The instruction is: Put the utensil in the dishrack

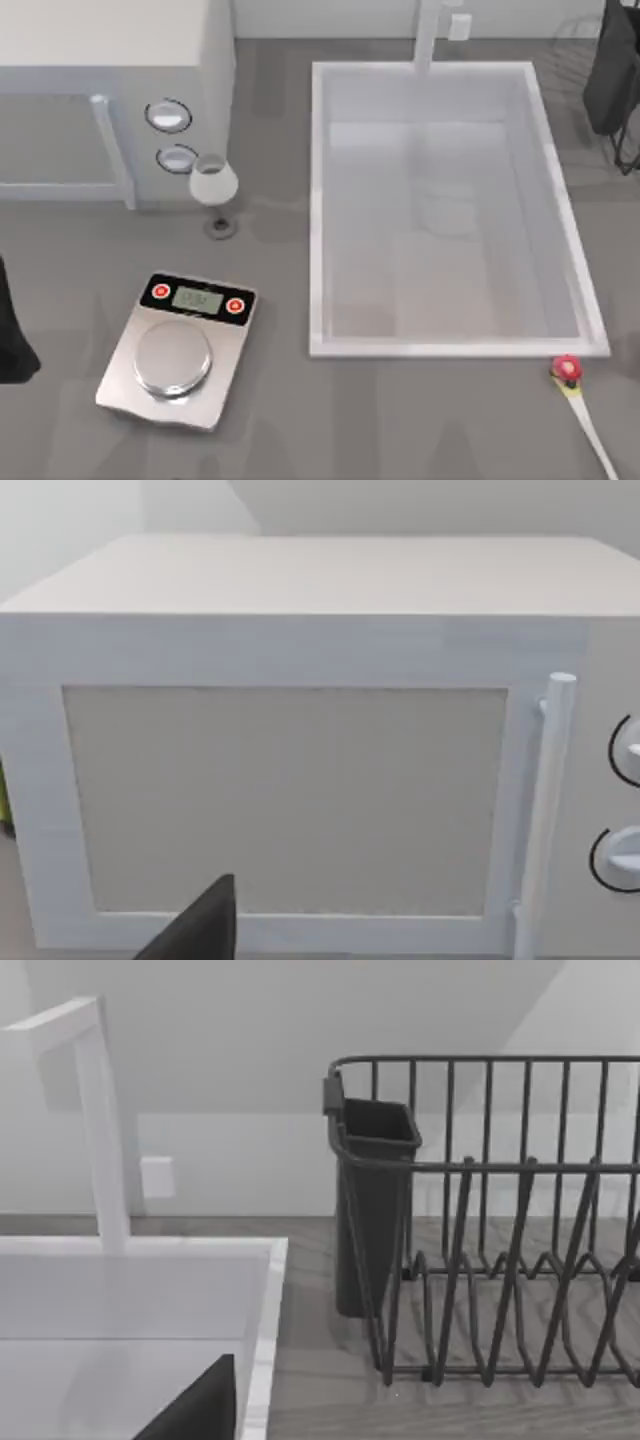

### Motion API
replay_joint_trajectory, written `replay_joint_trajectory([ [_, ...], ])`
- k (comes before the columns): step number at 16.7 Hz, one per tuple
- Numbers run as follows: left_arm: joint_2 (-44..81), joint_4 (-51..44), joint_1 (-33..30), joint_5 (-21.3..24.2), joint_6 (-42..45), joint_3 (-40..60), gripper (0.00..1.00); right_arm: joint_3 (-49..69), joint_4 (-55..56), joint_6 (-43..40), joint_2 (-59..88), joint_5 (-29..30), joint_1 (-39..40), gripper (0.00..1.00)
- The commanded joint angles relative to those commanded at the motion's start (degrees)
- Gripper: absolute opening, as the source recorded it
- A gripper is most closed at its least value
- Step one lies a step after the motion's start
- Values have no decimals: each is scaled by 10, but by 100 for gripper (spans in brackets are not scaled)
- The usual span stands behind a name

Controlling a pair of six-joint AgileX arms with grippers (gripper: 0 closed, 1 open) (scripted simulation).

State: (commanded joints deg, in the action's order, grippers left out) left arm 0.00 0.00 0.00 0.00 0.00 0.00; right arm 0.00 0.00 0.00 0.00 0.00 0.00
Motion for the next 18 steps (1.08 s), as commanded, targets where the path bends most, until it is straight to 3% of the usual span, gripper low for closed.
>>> replay_joint_trajectory([
  [7,0,0,0,0,0,0,100,78,-84,18,93,0,36,100],
  [18,0,0,0,0,0,0,100,400,-475,113,645,-8,193,100],
])
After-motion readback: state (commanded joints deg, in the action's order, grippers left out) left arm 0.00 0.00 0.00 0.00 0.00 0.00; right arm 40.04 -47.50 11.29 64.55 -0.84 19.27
